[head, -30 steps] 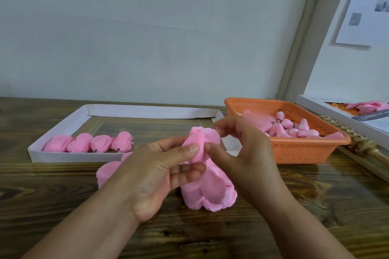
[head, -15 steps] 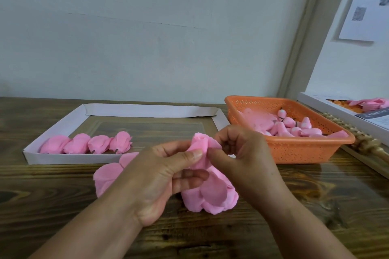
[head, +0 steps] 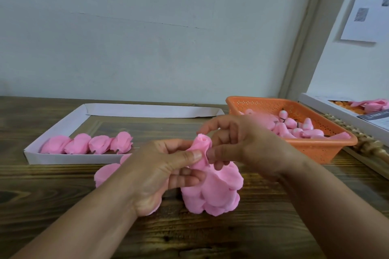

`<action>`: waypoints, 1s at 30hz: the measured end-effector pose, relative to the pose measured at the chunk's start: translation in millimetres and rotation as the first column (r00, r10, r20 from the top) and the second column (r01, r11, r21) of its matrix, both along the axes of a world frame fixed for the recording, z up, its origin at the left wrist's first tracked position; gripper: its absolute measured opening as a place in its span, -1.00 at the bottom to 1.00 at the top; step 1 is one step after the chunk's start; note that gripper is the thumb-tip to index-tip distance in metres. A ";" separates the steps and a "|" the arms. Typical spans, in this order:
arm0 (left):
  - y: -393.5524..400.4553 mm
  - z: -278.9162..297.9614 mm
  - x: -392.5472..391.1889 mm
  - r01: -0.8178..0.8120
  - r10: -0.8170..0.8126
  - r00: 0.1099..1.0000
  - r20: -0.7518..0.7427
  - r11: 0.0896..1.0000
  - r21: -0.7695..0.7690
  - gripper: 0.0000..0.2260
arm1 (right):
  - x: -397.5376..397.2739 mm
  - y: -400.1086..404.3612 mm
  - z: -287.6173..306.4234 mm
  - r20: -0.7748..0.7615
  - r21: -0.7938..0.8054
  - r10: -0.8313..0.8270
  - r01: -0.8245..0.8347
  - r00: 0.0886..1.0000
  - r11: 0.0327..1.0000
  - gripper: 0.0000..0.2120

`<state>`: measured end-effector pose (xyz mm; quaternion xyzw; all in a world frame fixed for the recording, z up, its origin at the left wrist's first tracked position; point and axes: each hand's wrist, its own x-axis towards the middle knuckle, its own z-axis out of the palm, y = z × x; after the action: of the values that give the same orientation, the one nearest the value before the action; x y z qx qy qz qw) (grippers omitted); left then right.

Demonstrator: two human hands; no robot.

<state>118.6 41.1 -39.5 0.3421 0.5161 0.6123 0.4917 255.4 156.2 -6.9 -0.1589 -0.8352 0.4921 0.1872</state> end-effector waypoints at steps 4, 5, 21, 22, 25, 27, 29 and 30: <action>0.1 2.5 -1.4 0.028 -0.028 1.000 -0.007 1.000 -0.005 -0.73 | -0.9 2.8 6.7 0.037 0.051 0.056 -0.058 0.998 0.997 -0.86; 0.3 2.5 -1.2 0.029 -0.029 0.999 -0.017 1.000 -0.009 -0.72 | -1.6 2.7 7.7 0.057 0.075 0.056 -0.060 0.997 0.995 -0.87; 30.2 22.4 0.0 -0.178 0.177 0.979 -0.100 0.984 -0.002 -0.88 | -26.3 5.4 20.7 0.024 0.505 -0.243 0.198 0.970 0.840 -0.89; 32.5 22.9 0.0 -0.188 0.186 0.976 -0.116 0.982 0.000 -0.87 | -26.8 6.3 19.8 0.004 0.547 -0.255 0.211 0.967 0.810 -0.88; 37.8 23.8 1.0 -0.185 0.184 0.976 -0.118 0.983 0.001 -0.85 | -29.4 9.5 9.1 -0.094 0.588 -0.288 0.287 0.953 0.756 -0.82; 41.0 20.2 -0.3 -0.155 0.154 0.982 -0.112 0.988 -0.001 -0.86 | -29.0 16.0 -1.1 -0.150 0.538 -0.307 0.338 0.940 0.773 -0.76; 45.1 11.5 -7.0 -0.185 0.183 0.955 -0.235 0.983 0.014 -0.89 | -23.0 28.8 -10.7 -0.224 0.417 -0.378 0.439 0.898 0.796 -0.72; 47.9 6.0 -12.9 -0.219 0.210 0.895 -0.395 0.976 0.023 -0.88 | -18.4 36.6 -15.2 -0.258 0.347 -0.435 0.503 0.863 0.792 -0.72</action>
<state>105.8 89.0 -33.4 0.3942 0.6457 0.5754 0.3108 237.0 192.7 -22.1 -0.2783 -0.8337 0.2589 0.4007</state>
